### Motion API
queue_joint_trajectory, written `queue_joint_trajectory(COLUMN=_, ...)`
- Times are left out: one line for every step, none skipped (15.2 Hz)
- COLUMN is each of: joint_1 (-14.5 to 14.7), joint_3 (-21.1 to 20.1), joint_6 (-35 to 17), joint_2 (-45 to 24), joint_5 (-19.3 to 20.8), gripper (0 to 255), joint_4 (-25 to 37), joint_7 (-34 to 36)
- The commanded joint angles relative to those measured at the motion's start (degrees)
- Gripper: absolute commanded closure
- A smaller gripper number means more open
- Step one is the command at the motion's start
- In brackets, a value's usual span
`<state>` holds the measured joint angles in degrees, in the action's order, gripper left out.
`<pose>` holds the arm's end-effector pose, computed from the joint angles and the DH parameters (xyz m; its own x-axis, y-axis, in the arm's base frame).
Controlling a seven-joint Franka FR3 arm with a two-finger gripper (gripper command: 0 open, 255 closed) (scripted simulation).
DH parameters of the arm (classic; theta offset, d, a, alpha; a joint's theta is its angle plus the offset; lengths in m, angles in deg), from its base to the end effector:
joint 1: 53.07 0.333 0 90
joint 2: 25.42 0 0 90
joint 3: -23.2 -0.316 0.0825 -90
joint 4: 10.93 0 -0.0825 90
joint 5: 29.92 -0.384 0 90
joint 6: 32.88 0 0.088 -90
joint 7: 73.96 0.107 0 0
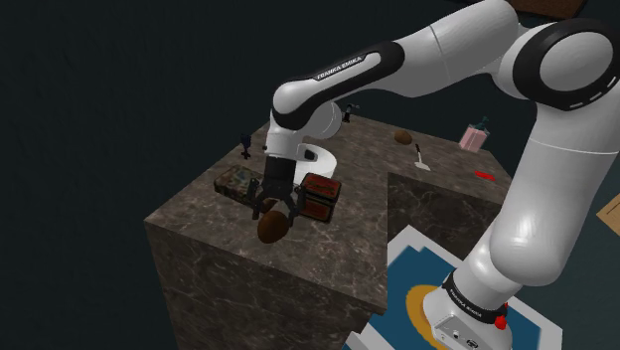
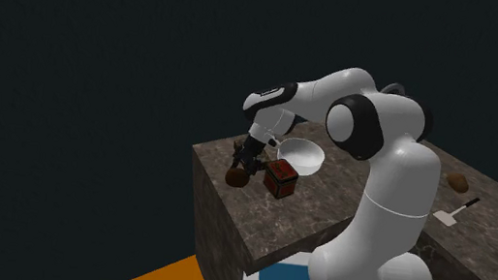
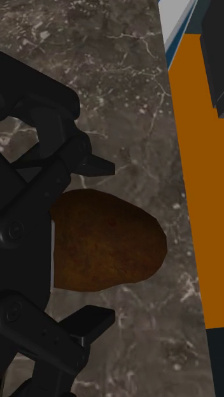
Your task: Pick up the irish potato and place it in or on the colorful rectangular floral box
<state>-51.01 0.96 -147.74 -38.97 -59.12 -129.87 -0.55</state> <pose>0.4911 0.2502 0.3114 0.3006 -0.7989 -0.5210 -0.8654 -0.4581 0.2032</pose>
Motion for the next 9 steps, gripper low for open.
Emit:
queue_joint_trajectory(joint_1=0.0, joint_3=0.0, joint_6=-0.1, joint_2=-0.1, joint_5=0.0, gripper=0, joint_4=0.0, joint_7=0.0)
queue_joint_trajectory(joint_1=0.0, joint_3=0.0, joint_6=-0.1, joint_2=-0.1, joint_5=0.0, gripper=0, joint_4=0.0, joint_7=0.0)
queue_joint_trajectory(joint_1=0.0, joint_3=0.0, joint_6=-0.1, joint_2=-0.1, joint_5=0.0, gripper=0, joint_4=0.0, joint_7=0.0)
queue_joint_trajectory(joint_1=0.0, joint_3=0.0, joint_6=-0.1, joint_2=-0.1, joint_5=0.0, gripper=0, joint_4=0.0, joint_7=0.0)
queue_joint_trajectory(joint_1=0.0, joint_3=0.0, joint_6=-0.1, joint_2=-0.1, joint_5=0.0, gripper=0, joint_4=0.0, joint_7=0.0)
queue_joint_trajectory(joint_1=0.0, joint_3=0.0, joint_6=-0.1, joint_2=-0.1, joint_5=0.0, gripper=0, joint_4=0.0, joint_7=0.0)
queue_joint_trajectory(joint_1=0.0, joint_3=0.0, joint_6=-0.1, joint_2=-0.1, joint_5=0.0, gripper=255, joint_4=0.0, joint_7=0.0)
queue_joint_trajectory(joint_1=0.0, joint_3=0.0, joint_6=-0.1, joint_2=-0.1, joint_5=0.0, gripper=255, joint_4=0.0, joint_7=0.0)
queue_joint_trajectory(joint_1=0.0, joint_3=0.0, joint_6=-0.1, joint_2=-0.1, joint_5=0.0, gripper=255, joint_4=0.0, joint_7=0.0)
